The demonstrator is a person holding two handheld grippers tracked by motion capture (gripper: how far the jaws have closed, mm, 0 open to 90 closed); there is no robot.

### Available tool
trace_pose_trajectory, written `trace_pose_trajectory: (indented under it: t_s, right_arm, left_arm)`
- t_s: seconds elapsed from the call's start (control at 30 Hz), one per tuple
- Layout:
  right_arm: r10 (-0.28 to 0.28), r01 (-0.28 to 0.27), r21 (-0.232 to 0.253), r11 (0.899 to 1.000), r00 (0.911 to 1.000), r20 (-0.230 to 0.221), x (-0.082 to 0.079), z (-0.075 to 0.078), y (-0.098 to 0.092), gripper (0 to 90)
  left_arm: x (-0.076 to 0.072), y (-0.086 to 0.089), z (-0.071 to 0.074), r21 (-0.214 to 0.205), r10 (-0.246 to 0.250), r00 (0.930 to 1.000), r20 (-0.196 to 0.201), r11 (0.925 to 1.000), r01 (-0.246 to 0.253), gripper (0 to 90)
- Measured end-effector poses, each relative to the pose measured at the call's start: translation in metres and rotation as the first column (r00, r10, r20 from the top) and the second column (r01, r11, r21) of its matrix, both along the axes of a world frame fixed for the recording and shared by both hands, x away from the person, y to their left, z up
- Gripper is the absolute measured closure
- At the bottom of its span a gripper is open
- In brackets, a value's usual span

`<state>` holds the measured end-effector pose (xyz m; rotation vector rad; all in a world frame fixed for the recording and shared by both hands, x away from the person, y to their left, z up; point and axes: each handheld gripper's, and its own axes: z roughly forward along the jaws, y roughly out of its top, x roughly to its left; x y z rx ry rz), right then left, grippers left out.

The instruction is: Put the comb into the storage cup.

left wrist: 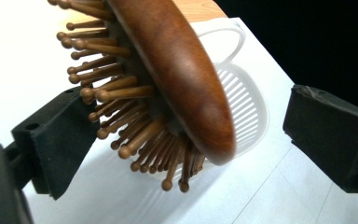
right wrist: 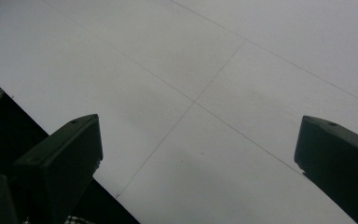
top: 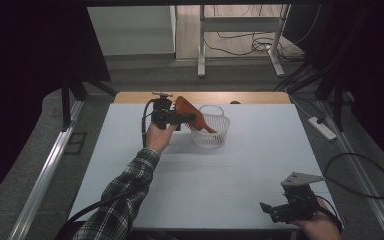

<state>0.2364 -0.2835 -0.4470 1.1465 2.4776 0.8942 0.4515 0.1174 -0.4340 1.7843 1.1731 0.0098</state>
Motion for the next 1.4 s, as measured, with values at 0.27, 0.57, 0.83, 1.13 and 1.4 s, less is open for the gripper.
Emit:
trace_pose_trajectory:
  t_s: [0.27,0.57,0.83,1.13,1.4]
  right_arm:
    - [0.000,0.000,-0.001,1.000,1.0000,-0.001,0.000,0.000,0.000,1.3]
    - [0.000,0.000,-0.003,1.000,1.0000,-0.001,0.000,0.000,0.000,1.3]
    - [0.000,0.000,-0.002,1.000,1.0000,-0.001,0.000,0.000,0.000,1.3]
    - [-0.003,0.003,0.000,1.000,1.0000,-0.005,0.000,0.000,0.000,1.2]
    - [-0.003,0.003,-0.001,1.000,0.9999,-0.010,0.001,0.000,0.000,1.2]
  left_arm:
    - [-0.004,0.001,0.002,0.038,-0.022,0.9994,0.027,0.9990,0.021,3.1]
    - [-0.008,0.003,0.007,0.074,-0.036,0.9979,0.053,0.9967,0.032,1.4]
    - [-0.011,0.003,0.010,0.115,-0.048,0.9960,0.076,0.9926,0.039,0.4]
    - [-0.018,0.002,0.014,0.179,-0.070,0.9898,0.124,0.9828,0.047,0.4]
    - [-0.023,0.005,0.013,0.202,-0.080,0.9873,0.137,0.9780,0.051,0.0]
